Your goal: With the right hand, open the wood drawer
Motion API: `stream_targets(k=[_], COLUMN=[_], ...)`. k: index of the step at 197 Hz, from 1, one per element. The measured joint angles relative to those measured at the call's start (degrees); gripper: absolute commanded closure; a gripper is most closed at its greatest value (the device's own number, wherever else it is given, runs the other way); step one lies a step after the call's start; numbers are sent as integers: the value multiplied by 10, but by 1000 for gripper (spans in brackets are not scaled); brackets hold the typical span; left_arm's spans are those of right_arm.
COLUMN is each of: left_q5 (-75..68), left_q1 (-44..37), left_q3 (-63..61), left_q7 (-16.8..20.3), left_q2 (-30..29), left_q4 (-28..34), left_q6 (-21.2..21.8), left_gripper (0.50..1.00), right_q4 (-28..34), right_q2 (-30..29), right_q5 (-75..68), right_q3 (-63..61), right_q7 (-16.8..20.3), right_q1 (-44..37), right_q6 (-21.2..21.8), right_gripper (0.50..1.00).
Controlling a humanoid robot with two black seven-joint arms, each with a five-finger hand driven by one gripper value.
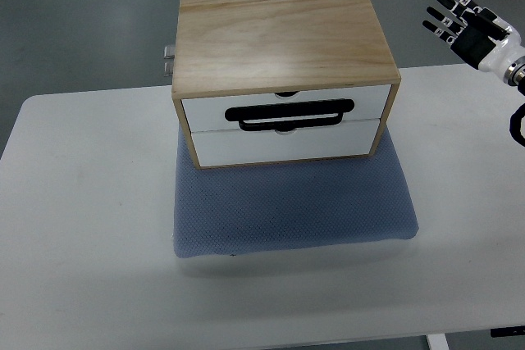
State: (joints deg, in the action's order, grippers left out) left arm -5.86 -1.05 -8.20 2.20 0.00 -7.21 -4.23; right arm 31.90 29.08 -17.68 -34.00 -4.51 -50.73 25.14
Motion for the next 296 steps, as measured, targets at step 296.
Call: stream_targets(k=[296], left_q5=[0], left_q1=[0], left_q3=[-1], left_q7=[0], left_q2=[0], left_q4=[2], left_q6=[0], left_gripper=[500], right_q4=[225], right_q2=[240], right_q5=[179], right_q3=[364], right_q7=[-248], right_q1=[-195], right_q6=[22], right_gripper=[558])
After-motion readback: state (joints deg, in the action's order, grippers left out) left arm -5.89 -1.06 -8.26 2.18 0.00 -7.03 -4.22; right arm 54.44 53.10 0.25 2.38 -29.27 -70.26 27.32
